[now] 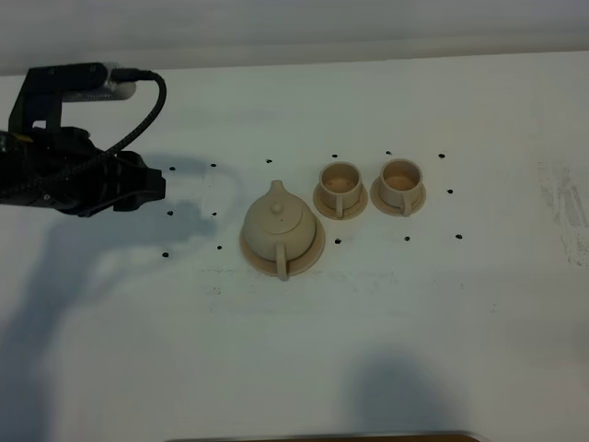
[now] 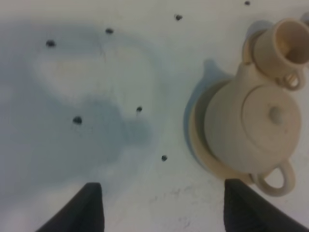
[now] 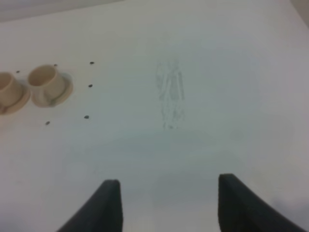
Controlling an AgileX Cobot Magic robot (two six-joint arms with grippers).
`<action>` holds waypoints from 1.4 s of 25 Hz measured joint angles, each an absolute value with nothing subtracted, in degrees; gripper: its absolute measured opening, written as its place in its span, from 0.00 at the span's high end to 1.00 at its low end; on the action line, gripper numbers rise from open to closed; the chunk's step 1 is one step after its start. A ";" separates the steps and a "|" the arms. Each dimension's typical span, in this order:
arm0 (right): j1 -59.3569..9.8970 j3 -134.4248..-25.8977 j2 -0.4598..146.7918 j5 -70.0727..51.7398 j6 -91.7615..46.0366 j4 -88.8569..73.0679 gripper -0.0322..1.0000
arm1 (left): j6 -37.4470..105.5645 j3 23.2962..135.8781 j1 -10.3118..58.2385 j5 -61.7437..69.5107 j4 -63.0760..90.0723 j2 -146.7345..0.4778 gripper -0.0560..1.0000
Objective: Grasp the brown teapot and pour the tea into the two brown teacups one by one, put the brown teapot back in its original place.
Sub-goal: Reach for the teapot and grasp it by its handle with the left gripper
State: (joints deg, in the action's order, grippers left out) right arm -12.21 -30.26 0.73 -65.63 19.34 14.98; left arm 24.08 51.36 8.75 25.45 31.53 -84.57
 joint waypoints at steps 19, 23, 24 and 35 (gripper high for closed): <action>-11.94 -30.26 0.73 -65.57 14.44 12.92 0.55 | 14.86 57.12 27.27 21.44 31.53 -95.36 0.39; -11.94 -30.26 0.73 -65.57 14.20 12.42 0.55 | 13.91 57.29 30.00 21.27 31.53 -95.36 0.43; -11.94 -30.26 0.73 -65.52 14.20 12.42 0.55 | 13.79 57.35 30.55 21.27 31.53 -95.36 0.43; -11.94 -30.26 0.73 -65.41 14.20 12.42 0.55 | 16.59 57.35 32.73 26.52 30.17 -95.36 0.44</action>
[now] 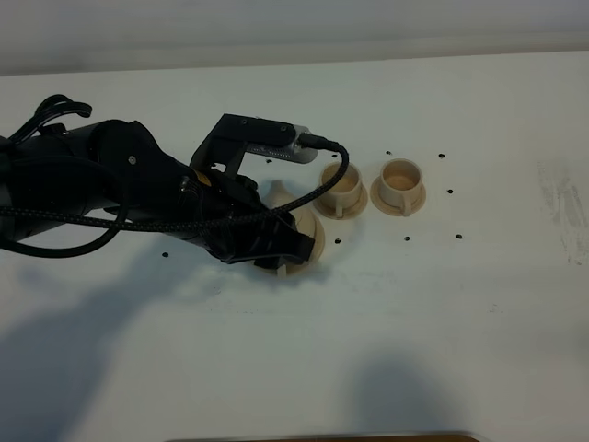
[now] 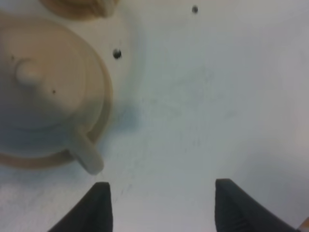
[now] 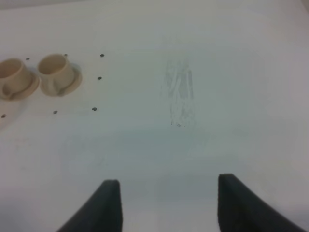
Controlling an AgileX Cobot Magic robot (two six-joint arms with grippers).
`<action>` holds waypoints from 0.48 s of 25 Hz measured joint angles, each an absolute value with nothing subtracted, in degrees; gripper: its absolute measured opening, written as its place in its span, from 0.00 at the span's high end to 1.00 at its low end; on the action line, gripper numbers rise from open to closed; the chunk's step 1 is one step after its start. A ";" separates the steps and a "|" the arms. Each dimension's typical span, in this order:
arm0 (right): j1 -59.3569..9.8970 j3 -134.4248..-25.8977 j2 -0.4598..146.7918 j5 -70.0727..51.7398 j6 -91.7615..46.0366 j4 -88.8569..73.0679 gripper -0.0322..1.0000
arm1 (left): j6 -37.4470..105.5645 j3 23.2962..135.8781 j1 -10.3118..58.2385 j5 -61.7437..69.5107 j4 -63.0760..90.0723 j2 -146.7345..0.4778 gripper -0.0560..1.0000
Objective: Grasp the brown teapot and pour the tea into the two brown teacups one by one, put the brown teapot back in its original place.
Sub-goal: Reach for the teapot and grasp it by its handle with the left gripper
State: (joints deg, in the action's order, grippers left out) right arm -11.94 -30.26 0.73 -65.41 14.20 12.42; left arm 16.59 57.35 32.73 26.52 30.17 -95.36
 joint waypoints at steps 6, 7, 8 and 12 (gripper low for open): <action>-11.94 -30.26 0.73 -65.36 14.18 12.42 0.55 | 17.92 56.85 33.12 24.15 32.32 -95.36 0.44; -11.94 -30.26 0.73 -65.36 14.18 12.42 0.55 | 17.97 56.23 33.53 23.07 34.28 -95.36 0.44; -11.94 -30.26 0.73 -65.36 14.18 12.42 0.55 | 17.97 55.65 33.99 22.09 35.95 -95.36 0.44; -11.94 -30.26 0.73 -65.36 14.18 12.42 0.55 | 15.83 54.08 36.42 17.69 40.47 -95.36 0.46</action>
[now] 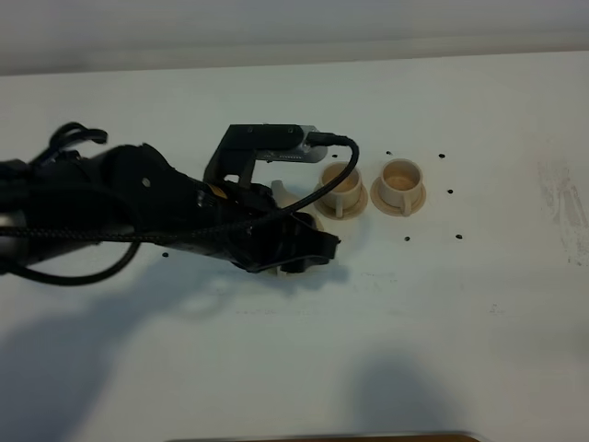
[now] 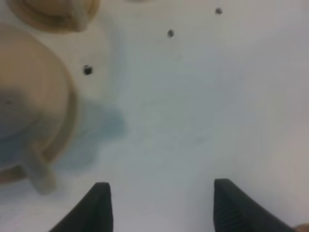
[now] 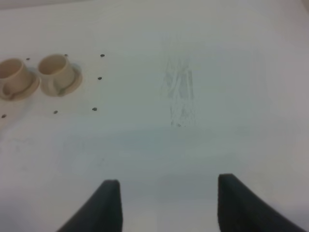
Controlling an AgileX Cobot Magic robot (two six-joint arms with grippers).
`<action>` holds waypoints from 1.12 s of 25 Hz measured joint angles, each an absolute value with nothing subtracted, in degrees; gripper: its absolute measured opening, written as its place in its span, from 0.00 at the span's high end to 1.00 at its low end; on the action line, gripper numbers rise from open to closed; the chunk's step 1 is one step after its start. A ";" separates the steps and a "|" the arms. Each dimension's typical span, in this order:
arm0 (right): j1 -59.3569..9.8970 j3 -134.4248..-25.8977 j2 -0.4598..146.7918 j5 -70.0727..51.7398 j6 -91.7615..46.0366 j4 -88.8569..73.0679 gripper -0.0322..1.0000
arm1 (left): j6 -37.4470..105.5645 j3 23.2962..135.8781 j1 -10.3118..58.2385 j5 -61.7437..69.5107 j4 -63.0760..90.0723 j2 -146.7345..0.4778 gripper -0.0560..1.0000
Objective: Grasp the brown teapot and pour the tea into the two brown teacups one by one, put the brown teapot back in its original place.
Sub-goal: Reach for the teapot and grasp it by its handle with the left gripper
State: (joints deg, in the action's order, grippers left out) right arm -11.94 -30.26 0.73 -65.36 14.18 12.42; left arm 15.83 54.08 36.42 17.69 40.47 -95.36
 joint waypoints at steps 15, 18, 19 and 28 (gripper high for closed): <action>-11.94 -30.26 0.73 -65.30 14.18 12.42 0.55 | 1.83 54.04 37.26 19.53 24.77 -94.55 0.62; -11.94 -30.26 0.73 -65.25 14.18 12.42 0.55 | -1.31 54.04 37.26 20.58 20.45 -92.56 0.62; -11.94 -30.26 0.73 -65.25 14.18 12.42 0.55 | -2.21 54.04 37.26 20.95 19.34 -91.86 0.62; -11.94 -30.26 0.73 -65.25 14.18 12.35 0.55 | -13.27 56.25 37.26 31.66 5.93 -90.51 0.62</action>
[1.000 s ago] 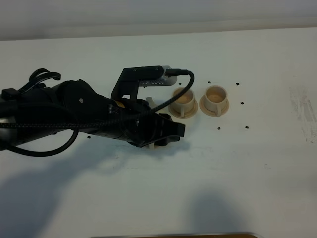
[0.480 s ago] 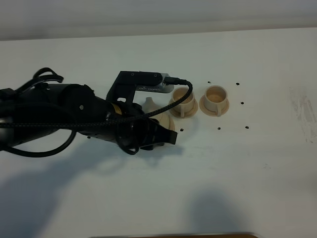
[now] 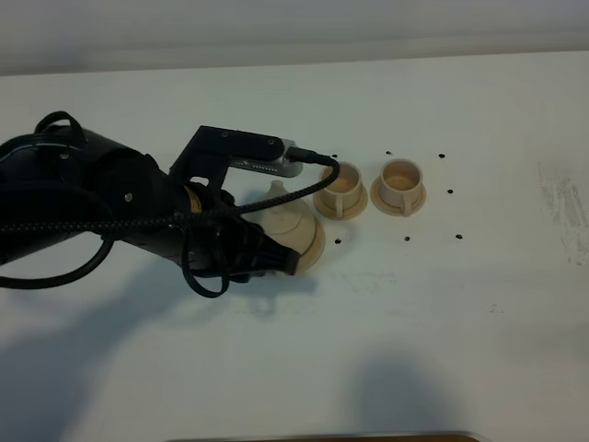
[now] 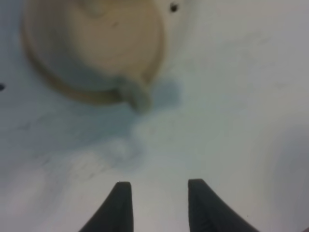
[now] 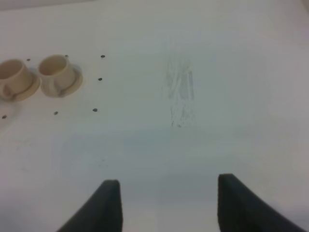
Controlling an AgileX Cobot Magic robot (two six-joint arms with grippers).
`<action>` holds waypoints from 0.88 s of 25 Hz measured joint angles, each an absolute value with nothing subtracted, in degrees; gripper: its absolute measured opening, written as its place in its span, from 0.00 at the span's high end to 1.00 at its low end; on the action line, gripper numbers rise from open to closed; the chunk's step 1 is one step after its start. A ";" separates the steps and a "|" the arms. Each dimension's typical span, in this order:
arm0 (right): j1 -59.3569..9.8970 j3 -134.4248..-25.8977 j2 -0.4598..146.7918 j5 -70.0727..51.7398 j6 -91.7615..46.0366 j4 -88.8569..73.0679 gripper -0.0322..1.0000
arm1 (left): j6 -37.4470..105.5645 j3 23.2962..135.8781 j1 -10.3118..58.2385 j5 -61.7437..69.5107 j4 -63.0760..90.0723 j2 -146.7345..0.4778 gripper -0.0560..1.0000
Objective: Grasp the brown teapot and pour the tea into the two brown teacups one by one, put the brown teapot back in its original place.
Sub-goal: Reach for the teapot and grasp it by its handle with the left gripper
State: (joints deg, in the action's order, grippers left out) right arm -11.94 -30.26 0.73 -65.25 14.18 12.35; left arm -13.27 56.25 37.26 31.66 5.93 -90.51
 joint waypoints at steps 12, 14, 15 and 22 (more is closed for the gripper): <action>-11.94 -30.26 0.73 -65.20 14.18 12.30 0.55 | -35.22 56.79 37.59 33.56 -5.50 -90.51 0.62; -11.94 -30.26 0.73 -65.20 14.18 12.30 0.55 | -37.40 56.79 37.98 34.34 -5.57 -90.51 0.62; -11.94 -30.26 0.73 -65.20 14.18 12.30 0.55 | -37.97 56.79 38.25 34.60 -5.57 -90.51 0.62; -11.94 -30.26 0.73 -65.20 14.18 12.30 0.55 | -39.14 56.79 39.47 34.55 -5.52 -90.51 0.62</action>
State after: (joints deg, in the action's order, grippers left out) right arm -11.94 -30.26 0.73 -65.20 14.18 12.30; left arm -39.14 56.79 39.47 34.55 -5.52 -90.51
